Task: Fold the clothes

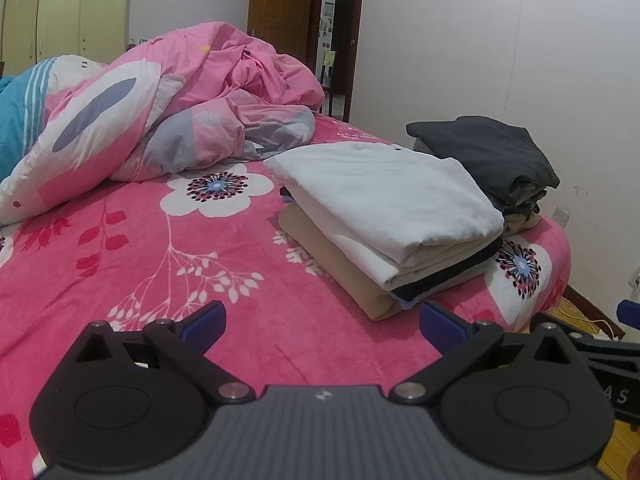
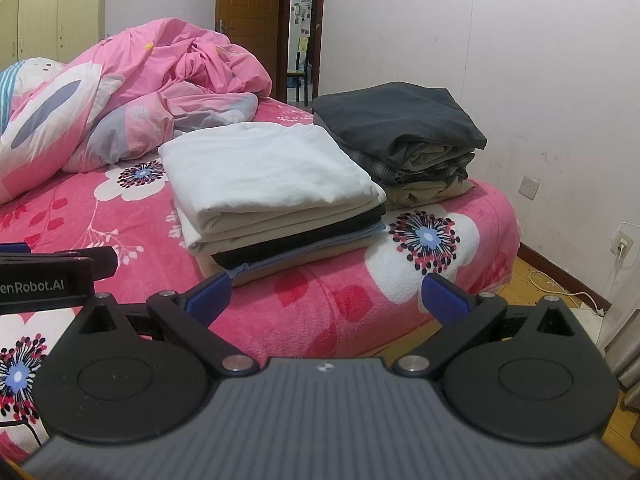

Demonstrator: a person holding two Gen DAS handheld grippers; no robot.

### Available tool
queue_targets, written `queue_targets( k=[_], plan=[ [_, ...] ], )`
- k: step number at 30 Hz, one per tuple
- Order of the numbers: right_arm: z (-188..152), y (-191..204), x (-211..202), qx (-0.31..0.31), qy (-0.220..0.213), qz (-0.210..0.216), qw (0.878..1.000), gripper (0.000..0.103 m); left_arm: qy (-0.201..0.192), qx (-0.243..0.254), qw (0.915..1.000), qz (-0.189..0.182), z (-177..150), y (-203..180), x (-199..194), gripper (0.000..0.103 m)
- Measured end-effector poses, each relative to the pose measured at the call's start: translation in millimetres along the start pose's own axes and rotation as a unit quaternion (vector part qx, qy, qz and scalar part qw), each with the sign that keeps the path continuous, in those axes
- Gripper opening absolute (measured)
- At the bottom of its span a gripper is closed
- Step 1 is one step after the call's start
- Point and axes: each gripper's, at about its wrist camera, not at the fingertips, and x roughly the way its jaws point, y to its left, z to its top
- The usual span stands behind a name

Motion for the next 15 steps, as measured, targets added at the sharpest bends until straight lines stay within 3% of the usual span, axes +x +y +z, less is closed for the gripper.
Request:
queue_targets(
  k=[15],
  plan=[
    [-0.8, 0.0, 1.8, 0.0, 0.001, 0.0, 1.0, 0.102, 0.0, -0.001, 1.0, 0.003, 0.2, 1.7, 0.1, 0.103]
  ],
)
